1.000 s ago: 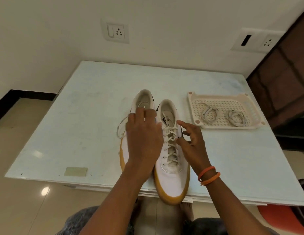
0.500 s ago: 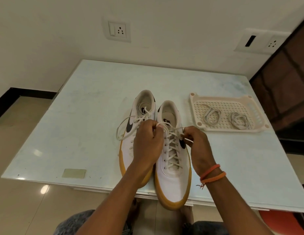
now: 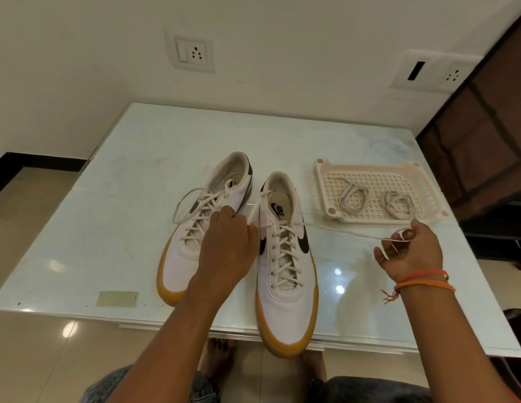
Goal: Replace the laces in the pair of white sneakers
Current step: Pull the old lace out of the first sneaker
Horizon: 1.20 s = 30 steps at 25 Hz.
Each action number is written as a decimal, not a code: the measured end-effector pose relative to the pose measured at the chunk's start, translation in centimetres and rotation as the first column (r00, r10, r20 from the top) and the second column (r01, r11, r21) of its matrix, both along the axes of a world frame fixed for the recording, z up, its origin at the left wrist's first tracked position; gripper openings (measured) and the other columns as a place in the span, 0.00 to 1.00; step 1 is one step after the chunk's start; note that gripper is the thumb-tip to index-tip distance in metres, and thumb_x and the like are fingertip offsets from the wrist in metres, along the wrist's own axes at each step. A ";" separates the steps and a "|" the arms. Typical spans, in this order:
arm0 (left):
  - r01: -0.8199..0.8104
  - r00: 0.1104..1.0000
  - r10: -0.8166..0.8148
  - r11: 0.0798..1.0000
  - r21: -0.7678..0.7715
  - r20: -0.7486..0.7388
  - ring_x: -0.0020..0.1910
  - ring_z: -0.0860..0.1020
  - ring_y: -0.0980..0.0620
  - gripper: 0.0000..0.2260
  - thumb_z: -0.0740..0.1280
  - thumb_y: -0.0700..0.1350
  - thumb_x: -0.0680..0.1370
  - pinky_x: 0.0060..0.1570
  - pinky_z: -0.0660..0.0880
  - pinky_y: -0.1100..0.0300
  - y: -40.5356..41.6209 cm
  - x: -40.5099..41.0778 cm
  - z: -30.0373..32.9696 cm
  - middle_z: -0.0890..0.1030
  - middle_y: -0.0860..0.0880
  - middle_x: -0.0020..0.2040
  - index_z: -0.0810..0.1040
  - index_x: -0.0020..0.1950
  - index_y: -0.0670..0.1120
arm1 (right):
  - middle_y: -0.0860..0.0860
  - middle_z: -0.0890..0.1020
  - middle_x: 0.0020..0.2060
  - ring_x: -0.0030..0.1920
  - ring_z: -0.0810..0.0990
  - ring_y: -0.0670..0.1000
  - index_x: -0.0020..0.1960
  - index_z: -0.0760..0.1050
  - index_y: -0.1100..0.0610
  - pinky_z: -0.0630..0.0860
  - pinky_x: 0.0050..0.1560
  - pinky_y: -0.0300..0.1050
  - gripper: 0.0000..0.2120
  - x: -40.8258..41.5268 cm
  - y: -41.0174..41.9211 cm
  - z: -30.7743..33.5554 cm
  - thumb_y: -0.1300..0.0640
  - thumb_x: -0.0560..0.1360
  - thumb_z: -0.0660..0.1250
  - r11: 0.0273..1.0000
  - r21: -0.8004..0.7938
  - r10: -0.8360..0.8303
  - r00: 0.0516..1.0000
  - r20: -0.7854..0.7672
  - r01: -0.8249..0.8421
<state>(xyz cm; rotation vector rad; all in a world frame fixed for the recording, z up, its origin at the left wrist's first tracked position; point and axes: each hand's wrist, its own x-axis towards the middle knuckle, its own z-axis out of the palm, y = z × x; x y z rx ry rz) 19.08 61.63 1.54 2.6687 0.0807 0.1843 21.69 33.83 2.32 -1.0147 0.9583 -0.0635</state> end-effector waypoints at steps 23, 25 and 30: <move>0.221 0.970 -0.201 0.965 -0.144 0.139 0.56 0.77 0.51 0.18 0.64 0.40 0.80 0.47 0.79 0.56 -1.7 0.0 1.6 0.71 0.49 0.66 0.73 0.69 0.50 | 0.52 0.73 0.60 0.40 0.76 0.44 0.57 0.80 0.53 0.76 0.41 0.37 0.12 -2.2 10.4 -2.0 0.60 0.74 0.72 -0.013 -0.996 0.810 0.584 -0.060 -0.085; 0.299 0.953 -0.296 0.953 -0.046 0.055 0.67 0.70 0.48 0.23 0.64 0.37 0.80 0.54 0.77 0.56 -1.4 0.4 0.4 0.65 0.49 0.74 0.68 0.73 0.52 | 0.55 0.74 0.59 0.39 0.74 0.47 0.51 0.82 0.55 0.77 0.36 0.42 0.08 -2.2 11.0 -1.9 0.62 0.73 0.73 -0.095 -0.995 0.804 0.586 -0.098 -0.036; 0.381 0.923 -0.384 0.917 -0.119 0.001 0.71 0.65 0.47 0.22 0.60 0.37 0.80 0.66 0.65 0.56 0.1 0.8 -0.8 0.65 0.53 0.75 0.68 0.72 0.53 | 0.52 0.65 0.58 0.44 0.76 0.48 0.49 0.75 0.59 0.77 0.49 0.35 0.06 -1.7 11.8 -2.1 0.66 0.75 0.68 -0.045 -0.983 0.811 0.569 -0.139 -0.176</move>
